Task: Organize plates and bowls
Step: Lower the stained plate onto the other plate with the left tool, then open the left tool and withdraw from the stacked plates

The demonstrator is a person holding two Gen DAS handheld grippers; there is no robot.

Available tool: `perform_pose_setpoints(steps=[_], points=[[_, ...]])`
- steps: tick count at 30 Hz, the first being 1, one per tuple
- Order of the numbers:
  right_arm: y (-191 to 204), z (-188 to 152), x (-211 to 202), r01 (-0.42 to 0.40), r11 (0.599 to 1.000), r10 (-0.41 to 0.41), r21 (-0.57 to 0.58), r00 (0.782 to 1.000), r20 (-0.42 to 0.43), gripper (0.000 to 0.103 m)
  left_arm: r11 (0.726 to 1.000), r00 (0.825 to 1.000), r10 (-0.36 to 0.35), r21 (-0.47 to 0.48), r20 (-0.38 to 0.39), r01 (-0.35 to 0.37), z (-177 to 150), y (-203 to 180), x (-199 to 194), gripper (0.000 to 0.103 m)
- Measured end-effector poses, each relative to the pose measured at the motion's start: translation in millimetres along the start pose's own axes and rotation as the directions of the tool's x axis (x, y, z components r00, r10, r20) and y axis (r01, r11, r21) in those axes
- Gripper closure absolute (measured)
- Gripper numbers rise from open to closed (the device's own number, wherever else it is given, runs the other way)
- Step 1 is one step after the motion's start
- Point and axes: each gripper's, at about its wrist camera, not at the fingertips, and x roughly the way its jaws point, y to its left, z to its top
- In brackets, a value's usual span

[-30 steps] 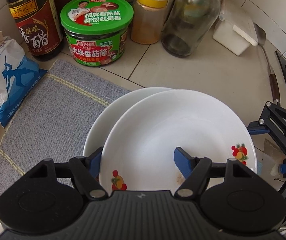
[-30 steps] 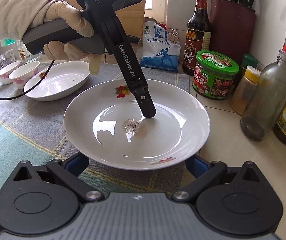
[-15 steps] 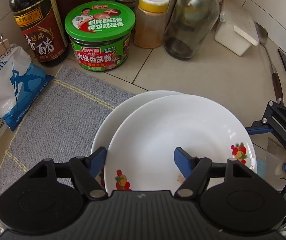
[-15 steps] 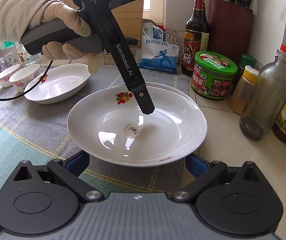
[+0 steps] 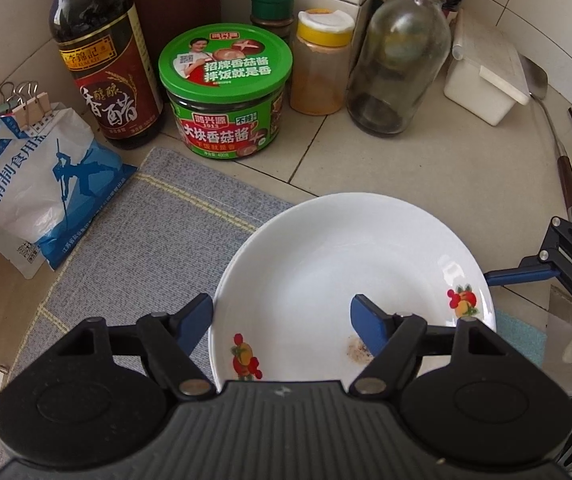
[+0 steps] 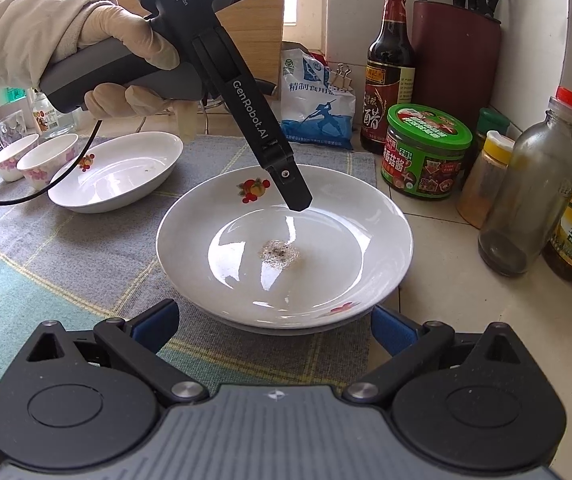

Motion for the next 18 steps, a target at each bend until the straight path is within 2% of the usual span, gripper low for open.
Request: perform_pose_setpoints(steps=[4, 10, 15, 18], points=[[3.7, 0.3, -4.8, 0.003, 1.000, -0.003, 0.007, 1.000, 0.016, 0.000, 0.999, 1.000, 0.001, -0.032, 0.019, -0.001, -6.0, 2.3, -6.5, 0.027], [11.1, 1.6, -11.5, 0.019, 1.000, -0.018, -0.006, 0.999, 0.033, 0.000, 0.996, 0.993, 0.044, -0.083, 0.113, -0.035, -27.4, -4.5, -37.3, 0.027], [18.8, 3.8, -14.4, 0.010, 1.000, -0.008, -0.025, 0.998, 0.056, 0.000, 0.983, 0.977, 0.123, -0.156, 0.172, -0.096, -61.6, -14.7, -71.5, 0.023], [23.2, 6.2, -15.7, -0.010, 0.999, 0.012, -0.035, 0.997, 0.074, 0.000, 0.965, 0.969, 0.166, -0.232, 0.182, -0.122, -88.4, -19.8, -89.3, 0.023]])
